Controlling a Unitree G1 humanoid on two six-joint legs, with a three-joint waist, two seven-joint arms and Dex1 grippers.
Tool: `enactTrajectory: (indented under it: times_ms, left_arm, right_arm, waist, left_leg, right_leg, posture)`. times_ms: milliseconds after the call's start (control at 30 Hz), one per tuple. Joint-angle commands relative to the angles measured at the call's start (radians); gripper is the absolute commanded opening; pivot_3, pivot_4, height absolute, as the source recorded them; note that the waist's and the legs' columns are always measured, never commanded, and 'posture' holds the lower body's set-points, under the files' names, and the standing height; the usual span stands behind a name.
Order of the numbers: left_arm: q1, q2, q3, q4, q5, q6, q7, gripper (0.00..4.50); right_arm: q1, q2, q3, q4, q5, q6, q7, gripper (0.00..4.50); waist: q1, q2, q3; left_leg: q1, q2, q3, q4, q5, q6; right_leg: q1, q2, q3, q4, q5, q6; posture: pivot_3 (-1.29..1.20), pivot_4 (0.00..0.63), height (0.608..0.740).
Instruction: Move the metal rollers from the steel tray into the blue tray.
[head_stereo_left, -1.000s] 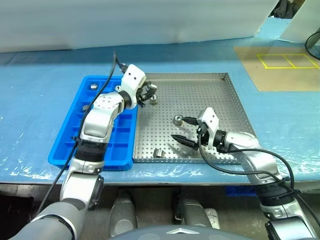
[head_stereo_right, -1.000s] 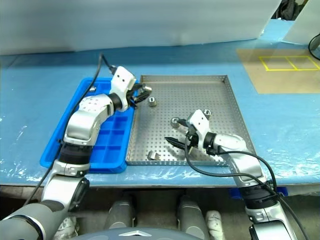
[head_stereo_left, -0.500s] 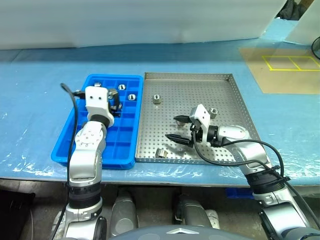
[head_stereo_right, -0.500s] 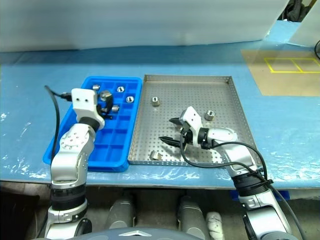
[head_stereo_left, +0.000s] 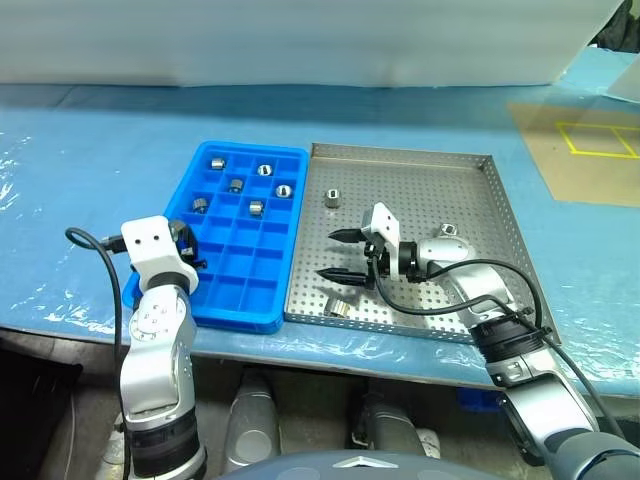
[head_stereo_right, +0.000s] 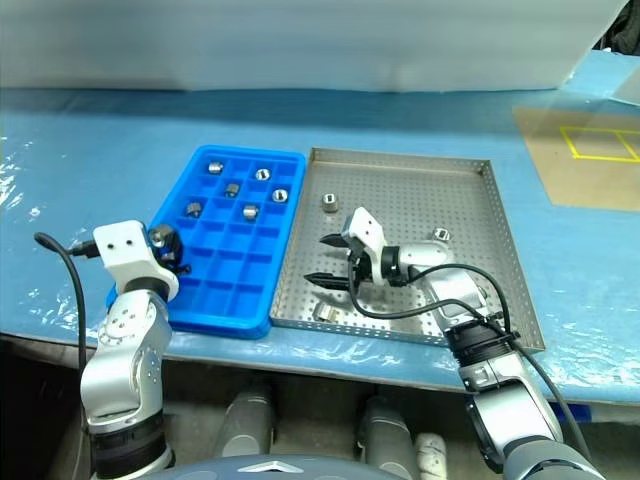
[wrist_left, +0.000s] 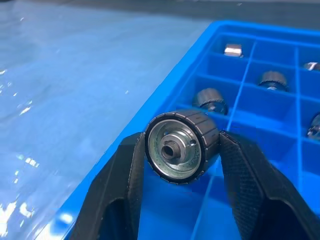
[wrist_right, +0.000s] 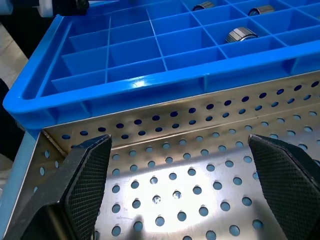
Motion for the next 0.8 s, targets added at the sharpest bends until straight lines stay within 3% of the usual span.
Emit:
enactTrajectory:
  times_ms: [33,200,233,433,667,800]
  left_arm:
    - [0.023,-0.005,0.014,-0.08,0.004,0.02,0.028,1.89]
    - [0.035,0.002,0.018,-0.049,-0.014,0.069,0.027,1.89]
    - [0.032,0.004,0.016,-0.042,-0.018,0.084,0.023,2.61]
    - [-0.01,0.008,-0.001,-0.003,-0.047,0.098,0.005,4.47]
    - [-0.137,0.019,-0.028,0.05,-0.146,0.044,-0.079,4.47]
    - [-0.241,0.081,-0.059,0.123,-0.185,0.004,-0.165,4.47]
  right_arm:
    - [-0.023,0.009,-0.002,-0.003,0.003,-0.027,0.022,4.5]
    - [-0.024,0.013,-0.003,-0.001,-0.003,-0.028,0.031,4.5]
    - [-0.023,0.014,-0.004,-0.002,-0.004,-0.028,0.032,4.5]
    - [-0.007,0.005,-0.023,-0.024,-0.006,-0.018,0.021,4.5]
    - [0.017,-0.005,-0.054,-0.062,0.011,0.008,-0.016,4.5]
    - [0.038,-0.014,-0.084,-0.096,0.022,0.033,-0.041,4.5]
  waist:
    - [0.002,0.0,0.0]
    - [0.005,-0.001,0.0]
    - [0.005,-0.001,0.0]
    - [0.003,0.0,0.0]
    - [0.001,-0.001,0.0]
    - [-0.004,0.0,0.0]
  left_leg:
    - [0.0,0.0,0.0,0.0,0.0,0.0]
    - [0.0,0.0,0.0,0.0,0.0,0.0]
    - [0.0,0.0,0.0,0.0,0.0,0.0]
    - [0.0,0.0,0.0,0.0,0.0,0.0]
    - [0.0,-0.001,0.0,0.001,0.0,0.0]
    - [0.0,0.0,0.0,0.0,0.0,0.0]
  right_leg:
    - [0.0,0.0,0.0,0.0,0.0,0.0]
    - [0.0,0.0,0.0,0.0,0.0,0.0]
    - [0.0,0.0,0.0,0.0,0.0,0.0]
    - [0.0,0.0,0.0,0.0,0.0,0.0]
    - [0.0,0.0,0.0,0.0,0.0,0.0]
    - [0.0,0.0,0.0,0.001,0.0,0.0]
  posture:
    - [0.31,0.15,0.74]
    - [0.31,0.15,0.74]
    - [0.3,0.15,0.74]
    - [0.26,0.15,0.74]
    - [0.2,0.15,0.74]
    - [0.15,0.15,0.74]
